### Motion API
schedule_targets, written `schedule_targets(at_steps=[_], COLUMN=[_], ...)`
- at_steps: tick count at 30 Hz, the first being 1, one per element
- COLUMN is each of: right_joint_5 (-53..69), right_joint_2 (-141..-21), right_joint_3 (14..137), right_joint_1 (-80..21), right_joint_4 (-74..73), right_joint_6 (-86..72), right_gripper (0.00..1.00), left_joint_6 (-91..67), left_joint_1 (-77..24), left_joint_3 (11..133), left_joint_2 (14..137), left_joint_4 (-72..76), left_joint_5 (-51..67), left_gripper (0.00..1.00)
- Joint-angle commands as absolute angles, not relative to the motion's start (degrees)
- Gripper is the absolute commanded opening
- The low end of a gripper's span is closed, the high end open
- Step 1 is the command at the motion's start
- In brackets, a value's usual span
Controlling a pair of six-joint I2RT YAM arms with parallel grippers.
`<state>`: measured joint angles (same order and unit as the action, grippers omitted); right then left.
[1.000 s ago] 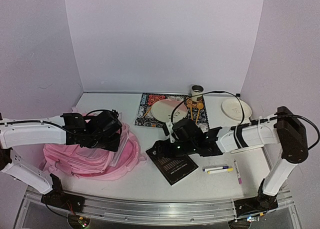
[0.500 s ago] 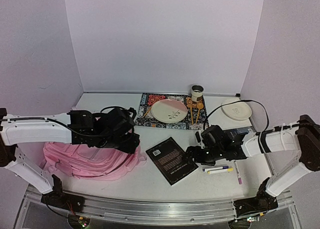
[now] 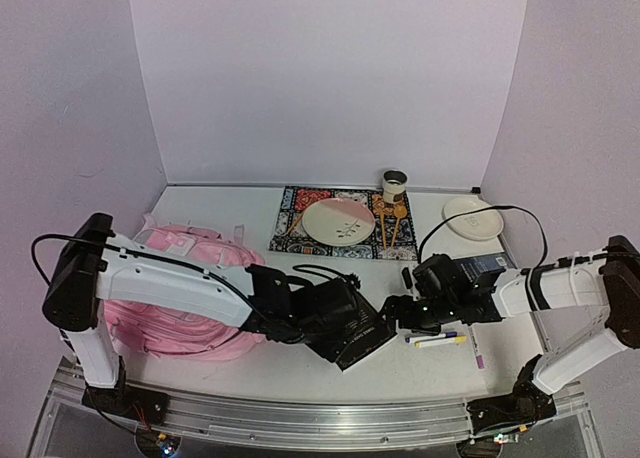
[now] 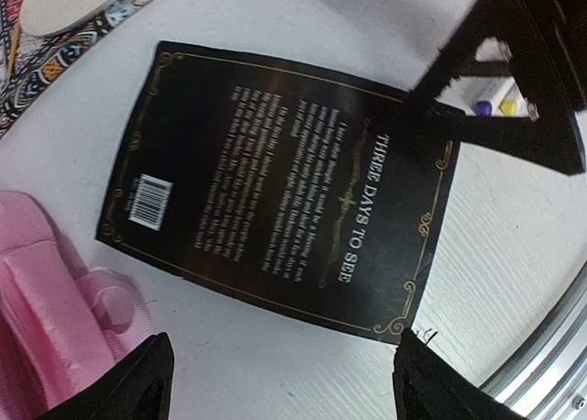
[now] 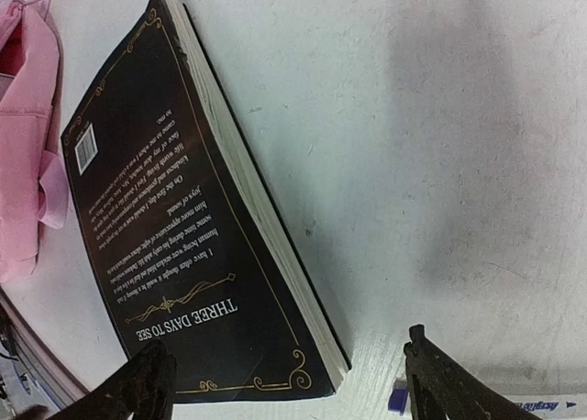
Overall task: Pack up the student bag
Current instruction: Adjust the book at the center of the board.
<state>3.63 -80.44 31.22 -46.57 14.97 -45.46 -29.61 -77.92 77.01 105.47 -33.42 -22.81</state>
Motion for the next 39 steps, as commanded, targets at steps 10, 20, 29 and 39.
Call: schedule_targets(at_steps=[10,20,29,39], right_joint_5=[8.42,11.62,16.26,21.53], right_joint_2=[-85.47,-88.5,-88.53,-85.99], right_joint_3=[32.4,33.92,32.89,31.57], right_joint_1=[-46.49,-46.49,-46.53,-46.58], right_joint_4=[16.06,17.26,19.09,24.27], right_joint_6=[-43.93,-42.44,-41.9,-43.37], right_gripper=[0.83,0.8,0.74,0.57], left_joint_6=[-27.23,-40.9,-48.61,-49.41], left_joint_1=[-80.89,-77.97,-71.81,-70.15], left_joint_3=[81.33,73.4,64.14,62.49], left_joint_2=[114.75,110.92,106.84,107.14], left_joint_4=[-27.48,-25.1,-16.49,-10.03], left_joint_5=[-18.99,-15.97,-8.5,-4.46], left_gripper=[0.86,0.92,0.92,0.89])
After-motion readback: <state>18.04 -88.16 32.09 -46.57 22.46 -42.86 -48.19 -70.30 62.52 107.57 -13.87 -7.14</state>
